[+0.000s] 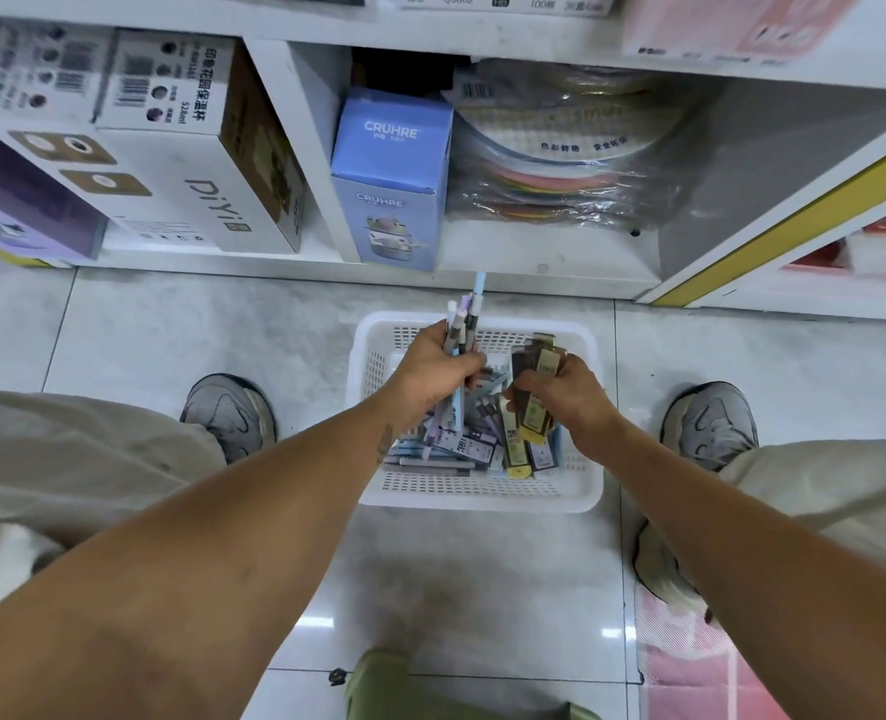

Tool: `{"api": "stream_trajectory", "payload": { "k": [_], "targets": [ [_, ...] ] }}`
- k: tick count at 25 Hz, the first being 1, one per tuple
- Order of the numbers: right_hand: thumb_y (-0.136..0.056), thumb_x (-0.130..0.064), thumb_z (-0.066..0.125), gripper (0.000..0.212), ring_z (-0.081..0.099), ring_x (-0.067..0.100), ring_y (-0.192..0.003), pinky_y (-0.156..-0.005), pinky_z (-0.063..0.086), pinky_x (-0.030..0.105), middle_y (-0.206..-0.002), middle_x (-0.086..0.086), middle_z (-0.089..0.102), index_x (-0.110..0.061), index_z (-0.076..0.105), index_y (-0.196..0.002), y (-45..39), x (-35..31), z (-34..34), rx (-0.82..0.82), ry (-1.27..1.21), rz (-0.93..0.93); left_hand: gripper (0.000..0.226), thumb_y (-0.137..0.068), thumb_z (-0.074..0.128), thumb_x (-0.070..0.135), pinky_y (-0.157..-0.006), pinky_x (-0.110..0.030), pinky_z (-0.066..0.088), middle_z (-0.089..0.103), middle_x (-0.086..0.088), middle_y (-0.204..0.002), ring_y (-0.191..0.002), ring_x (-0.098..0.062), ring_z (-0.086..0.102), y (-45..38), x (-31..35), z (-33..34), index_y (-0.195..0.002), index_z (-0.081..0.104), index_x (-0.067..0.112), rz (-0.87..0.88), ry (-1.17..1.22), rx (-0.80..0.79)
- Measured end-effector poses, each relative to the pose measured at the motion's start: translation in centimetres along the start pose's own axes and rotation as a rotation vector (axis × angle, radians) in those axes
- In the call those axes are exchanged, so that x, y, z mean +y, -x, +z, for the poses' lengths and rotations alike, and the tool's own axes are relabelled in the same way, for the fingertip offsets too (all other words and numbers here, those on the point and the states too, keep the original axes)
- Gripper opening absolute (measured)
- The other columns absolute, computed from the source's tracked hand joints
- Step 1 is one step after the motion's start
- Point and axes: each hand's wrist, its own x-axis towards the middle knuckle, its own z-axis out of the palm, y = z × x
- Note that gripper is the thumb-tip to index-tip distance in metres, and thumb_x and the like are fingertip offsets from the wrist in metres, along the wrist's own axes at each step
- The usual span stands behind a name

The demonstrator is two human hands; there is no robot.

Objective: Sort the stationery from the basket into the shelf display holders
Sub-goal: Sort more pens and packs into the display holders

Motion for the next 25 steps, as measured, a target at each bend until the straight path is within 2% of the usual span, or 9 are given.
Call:
{"api": "stream_trajectory", "payload": {
  "k": [4, 8, 12, 14, 17, 18, 20, 23, 25],
  "targets": [
    [-0.083, -0.008, 0.062, 0.013, 0.074, 0.033, -0.080, -0.078, 0.061, 0.046, -0.080, 0.012, 0.076, -0.014, 0.073, -0.080, -0.1, 0.4, 0.1, -0.015, 0.003, 0.001, 0.017, -0.079, 0.076, 0.007, -0.067, -0.026, 0.058, 0.071, -0.005, -0.081, -0.072, -0.015, 0.071, 0.2, -0.5, -0.6, -0.089, 0.064, 0.013, 0.026, 0.004, 0.021],
    [-0.085, -0.007, 0.064, 0.012, 0.072, 0.023, -0.076, -0.071, 0.057, 0.035, -0.084, 0.008, 0.076, -0.014, 0.072, -0.089, -0.1, 1.3, 0.5, -0.028, 0.027, 0.008, 0.027, -0.075, 0.080, 0.007, -0.061, -0.018, 0.055, 0.074, 0.004, -0.087, -0.073, -0.004, 0.071, 1.4, -3.7, -1.2, -0.092, 0.065, 0.022, -0.006, -0.059, -0.027],
    [-0.086, -0.007, 0.065, 0.017, 0.073, 0.021, -0.079, -0.070, 0.057, 0.032, -0.083, 0.003, 0.077, -0.022, 0.072, -0.090, -0.5, 2.0, 0.8, -0.028, 0.008, 0.030, 0.029, -0.073, 0.080, 0.007, -0.076, -0.030, 0.057, 0.074, 0.002, -0.089, -0.084, -0.015, 0.071, 2.2, -6.8, -1.6, -0.097, 0.068, 0.019, -0.066, -0.188, -0.008],
    [-0.086, -0.009, 0.065, 0.016, 0.074, 0.017, -0.076, -0.069, 0.057, 0.032, -0.081, 0.000, 0.077, -0.023, 0.072, -0.089, -0.8, 2.2, 1.0, -0.042, 0.022, 0.036, 0.030, -0.074, 0.081, 0.011, -0.081, -0.033, 0.056, 0.073, 0.003, -0.090, -0.086, -0.015, 0.069, 2.2, -7.5, -1.6, -0.099, 0.068, 0.018, -0.102, -0.265, -0.026],
    [-0.084, -0.012, 0.066, 0.013, 0.072, 0.006, -0.065, -0.060, 0.054, 0.026, -0.076, -0.003, 0.076, -0.023, 0.073, -0.084, -1.1, 2.3, 1.2, -0.041, 0.028, 0.044, 0.016, -0.079, 0.076, 0.019, -0.068, -0.023, 0.052, 0.071, 0.010, -0.080, -0.076, -0.007, 0.067, 2.0, -7.0, -1.1, -0.090, 0.067, 0.024, -0.089, -0.323, -0.037],
    [-0.084, -0.011, 0.067, 0.013, 0.072, 0.008, -0.065, -0.059, 0.056, 0.028, -0.077, 0.000, 0.077, -0.023, 0.072, -0.084, -1.1, 2.2, 1.3, -0.046, -0.001, 0.055, 0.006, -0.082, 0.072, 0.022, -0.058, -0.019, 0.050, 0.069, 0.010, -0.073, -0.066, -0.004, 0.066, 1.9, -6.3, -0.8, -0.083, 0.067, 0.025, -0.085, -0.312, -0.027],
    [-0.085, -0.008, 0.068, 0.013, 0.075, 0.022, -0.074, -0.068, 0.063, 0.040, -0.084, 0.010, 0.077, -0.019, 0.072, -0.090, -0.9, 1.7, 1.2, -0.084, -0.107, 0.097, 0.014, -0.087, 0.065, 0.027, -0.049, -0.020, 0.049, 0.067, 0.004, -0.064, -0.054, -0.006, 0.064, 1.4, -5.0, -0.5, -0.075, 0.067, 0.021, -0.086, -0.273, -0.029],
    [-0.086, -0.007, 0.067, 0.022, 0.073, 0.037, -0.091, -0.086, 0.058, 0.054, -0.099, 0.017, 0.076, -0.010, 0.071, -0.108, -0.5, 0.2, 0.8, -0.145, -0.231, 0.147, 0.005, -0.083, 0.065, 0.016, -0.058, -0.026, 0.055, 0.071, -0.002, -0.074, -0.065, -0.014, 0.068, 1.2, -2.9, 0.0, -0.082, 0.070, 0.016, -0.106, -0.174, -0.028],
    [-0.086, -0.011, 0.068, 0.027, 0.070, 0.040, -0.092, -0.087, 0.055, 0.056, -0.104, 0.022, 0.074, -0.006, 0.069, -0.112, 0.1, -1.3, 0.3, -0.197, -0.309, 0.124, 0.016, -0.080, 0.067, 0.010, -0.068, -0.037, 0.061, 0.074, -0.011, -0.085, -0.075, -0.024, 0.073, 1.6, -1.6, 0.3, -0.096, 0.069, 0.011, -0.157, 0.015, -0.043]
  ]
}}
